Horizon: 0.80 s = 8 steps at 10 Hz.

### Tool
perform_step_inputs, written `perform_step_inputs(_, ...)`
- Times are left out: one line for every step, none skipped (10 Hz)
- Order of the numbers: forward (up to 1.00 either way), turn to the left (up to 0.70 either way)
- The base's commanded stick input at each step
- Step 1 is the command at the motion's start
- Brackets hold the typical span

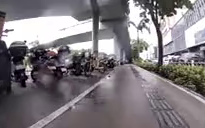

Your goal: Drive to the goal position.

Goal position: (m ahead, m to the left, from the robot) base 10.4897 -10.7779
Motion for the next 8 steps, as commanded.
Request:
perform_step_inputs(0.70,0.00)
perform_step_inputs(0.70,0.00)
perform_step_inputs(0.70,0.00)
perform_step_inputs(0.70,0.00)
perform_step_inputs(0.70,0.00)
perform_step_inputs(0.70,0.00)
perform_step_inputs(0.70,0.00)
perform_step_inputs(0.70,0.00)
